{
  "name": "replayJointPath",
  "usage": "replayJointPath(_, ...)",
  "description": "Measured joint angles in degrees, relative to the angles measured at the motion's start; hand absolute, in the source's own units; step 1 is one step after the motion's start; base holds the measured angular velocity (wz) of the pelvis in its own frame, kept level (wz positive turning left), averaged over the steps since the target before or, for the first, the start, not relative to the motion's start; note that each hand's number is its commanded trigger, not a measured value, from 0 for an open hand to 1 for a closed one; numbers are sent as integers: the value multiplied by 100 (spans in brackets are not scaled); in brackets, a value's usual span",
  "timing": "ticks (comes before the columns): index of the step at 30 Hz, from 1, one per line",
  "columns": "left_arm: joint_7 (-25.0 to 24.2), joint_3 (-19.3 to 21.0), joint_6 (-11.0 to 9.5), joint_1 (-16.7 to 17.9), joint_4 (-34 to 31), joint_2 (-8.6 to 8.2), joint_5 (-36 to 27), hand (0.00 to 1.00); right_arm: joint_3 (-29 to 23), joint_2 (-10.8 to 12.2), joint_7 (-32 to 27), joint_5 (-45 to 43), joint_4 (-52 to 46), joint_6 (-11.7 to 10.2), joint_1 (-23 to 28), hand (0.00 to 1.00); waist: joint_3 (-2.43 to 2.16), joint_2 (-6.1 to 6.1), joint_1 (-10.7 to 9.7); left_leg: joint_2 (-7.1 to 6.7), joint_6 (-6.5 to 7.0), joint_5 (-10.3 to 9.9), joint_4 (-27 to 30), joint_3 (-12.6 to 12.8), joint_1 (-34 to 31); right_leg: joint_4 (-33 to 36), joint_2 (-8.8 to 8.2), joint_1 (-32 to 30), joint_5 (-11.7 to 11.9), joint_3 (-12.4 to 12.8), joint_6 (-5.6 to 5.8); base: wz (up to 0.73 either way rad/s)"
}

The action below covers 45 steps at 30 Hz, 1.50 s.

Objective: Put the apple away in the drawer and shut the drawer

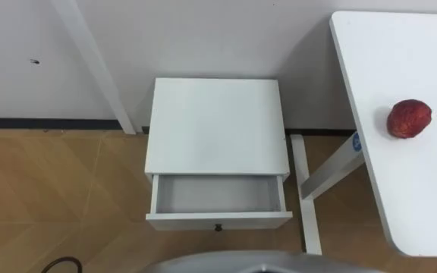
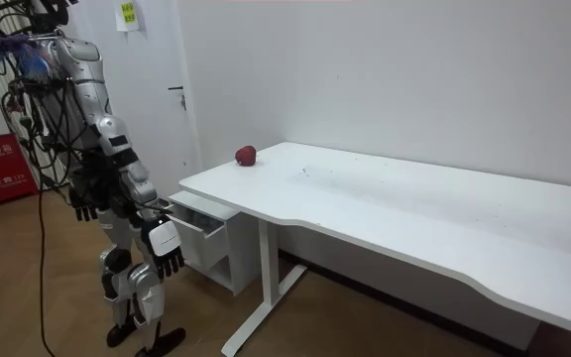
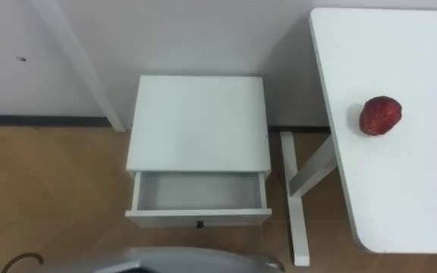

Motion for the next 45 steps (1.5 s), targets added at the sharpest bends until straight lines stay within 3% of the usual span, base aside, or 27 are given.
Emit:
replayJointPath(9,137,-4,-5,22,-14,-26,-2,0,-4,19,-453,610,8,-63,-14,0,-10,16,-4,3,-1,0,-4,12,2,-4,5,27,0,7,0,0)
replayJointPath(13,227,11,-10,59,10,-28,-7,0,-460,76,-717,2211,56,-70,-5,0,25,0,-33,8,-2,-1,-40,30,102,-17,9,97,0,3,0,0)
replayJointPath(16,246,372,-60,83,-1,-23,-8,0,-1140,117,-785,3874,37,-130,98,0,31,3,-75,10,-3,-2,-60,43,142,-29,13,137,0,25,0,0)
replayJointPath(20,263,708,-150,255,0,16,-84,0,-2188,130,-974,6112,-61,-272,183,0,23,23,-342,16,-7,-4,-90,64,188,-27,18,128,-1,33,1,-4)
replayJointPath(23,310,908,-242,323,-20,33,-186,0,-2879,123,-1234,7567,-206,-417,189,0,-4,-14,-393,32,-8,-4,-90,182,185,10,24,80,-1,79,1,-18)
replayJointPath(27,335,973,-324,323,-22,79,-205,0,-3369,124,-1534,8370,-741,-567,158,0,-30,-45,-519,33,-7,-5,-80,229,161,85,19,-5,-1,98,2,-9)
replayJointPath(28,335,973,-342,310,-44,115,-212,0,-3384,124,-1645,8615,-1005,-674,147,0,-56,-75,-525,35,-6,-6,-61,257,112,101,13,-60,-2,78,2,-15)
replayJointPath(29,336,1024,-370,313,-120,139,-216,0,-3466,123,-1797,8885,-1307,-744,125,0,-49,-95,-518,35,-5,-5,-52,280,74,104,10,-75,-2,74,2,-12)
replayJointPath(31,362,1088,-407,331,-153,186,-213,0,-3728,119,-2115,9079,-1792,-822,98,0,-63,-156,-545,34,-4,-4,-42,281,75,107,10,-67,-2,70,2,-3)
replayJointPath(35,369,1089,-398,454,-401,280,-216,0,-3883,78,-2952,9103,-3033,-1111,-8,0,-47,-259,-682,46,-4,-4,-29,285,34,104,14,-90,-1,46,1,3)
replayJointPath(36,369,1089,-400,494,-476,279,-204,0,-3920,74,-3127,9045,-3280,-1134,-17,0,-64,-304,-696,47,-4,-4,-32,297,33,109,16,-95,0,54,0,-5)
replayJointPath(38,377,1120,-410,591,-706,275,-93,0,-4060,-59,-3693,8803,-4260,-1258,-80,0,-39,-260,-715,47,-4,-4,-37,324,-28,109,16,-168,3,74,1,-6)
replayJointPath(41,455,1101,-436,631,-789,277,-7,0,-4052,-355,-4276,8116,-5307,-1509,-180,0,-42,-249,-783,46,-4,-4,-60,301,-36,100,17,-167,5,35,3,4)
replayJointPath(43,458,1084,-470,628,-794,254,-4,0,-4028,-440,-4570,7532,-5889,-1648,-292,0,-17,-191,-773,54,-5,-4,-62,311,-59,98,32,-198,4,57,2,-3)
replayJointPath(45,458,1067,-528,561,-794,221,-1,0,-3976,-493,-4794,6839,-6334,-1767,-334,0,-30,-155,-749,57,-8,-1,-59,318,-136,97,35,-281,5,61,1,-2)
